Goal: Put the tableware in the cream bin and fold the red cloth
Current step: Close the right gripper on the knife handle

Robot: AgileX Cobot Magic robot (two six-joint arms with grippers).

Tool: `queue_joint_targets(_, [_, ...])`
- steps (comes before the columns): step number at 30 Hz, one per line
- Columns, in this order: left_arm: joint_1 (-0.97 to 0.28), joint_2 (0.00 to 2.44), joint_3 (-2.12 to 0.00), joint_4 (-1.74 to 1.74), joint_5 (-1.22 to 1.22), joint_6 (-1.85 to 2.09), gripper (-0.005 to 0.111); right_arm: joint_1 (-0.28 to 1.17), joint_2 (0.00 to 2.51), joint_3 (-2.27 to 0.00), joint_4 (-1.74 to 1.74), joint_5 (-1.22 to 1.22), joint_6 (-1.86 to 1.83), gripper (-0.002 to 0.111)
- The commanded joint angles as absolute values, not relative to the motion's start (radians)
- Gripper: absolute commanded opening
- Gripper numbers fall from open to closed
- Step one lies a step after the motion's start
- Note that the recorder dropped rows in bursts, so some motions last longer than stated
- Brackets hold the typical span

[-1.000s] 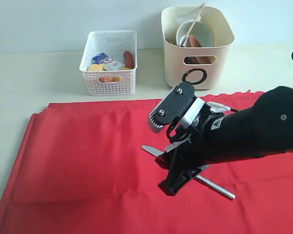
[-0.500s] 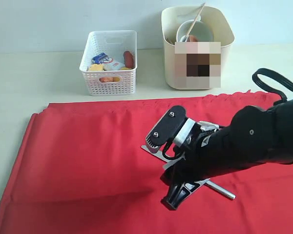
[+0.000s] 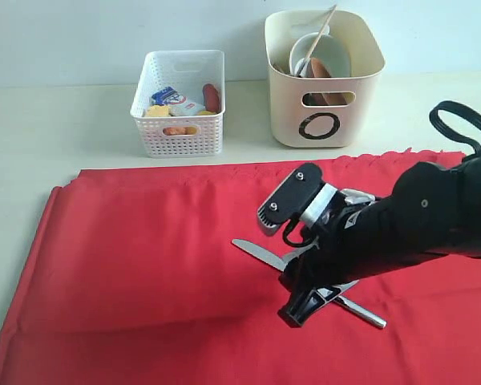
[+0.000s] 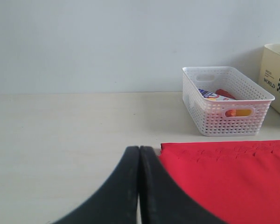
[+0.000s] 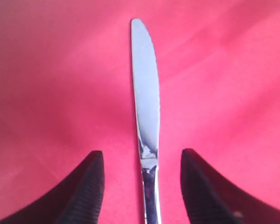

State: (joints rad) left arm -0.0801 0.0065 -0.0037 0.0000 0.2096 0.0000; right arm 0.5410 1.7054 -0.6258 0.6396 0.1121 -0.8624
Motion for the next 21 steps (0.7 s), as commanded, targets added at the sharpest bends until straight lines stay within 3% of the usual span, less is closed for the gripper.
queue_joint_targets(1, [-0.084, 0.0, 0.0, 0.0, 0.207, 0.0, 0.0, 0.533, 1.768, -0.621, 0.629, 0.099, -0.862, 0.049])
queue_joint_targets(5, [-0.084, 0.0, 0.0, 0.0, 0.207, 0.0, 0.0, 0.533, 1.802, -0.624, 0.629, 0.101, -0.862, 0.042])
queue_joint_targets(11, [-0.084, 0.0, 0.0, 0.0, 0.207, 0.0, 0.0, 0.533, 1.802, -0.624, 0.629, 0.101, -0.862, 0.013])
queue_joint_targets(15, [-0.084, 0.0, 0.0, 0.0, 0.207, 0.0, 0.0, 0.533, 1.802, -0.624, 0.629, 0.101, -0.862, 0.0])
queue_joint_targets(21, [-0.084, 0.0, 0.0, 0.0, 0.207, 0.0, 0.0, 0.533, 1.762, -0.624, 0.638, 0.109, -0.862, 0.0])
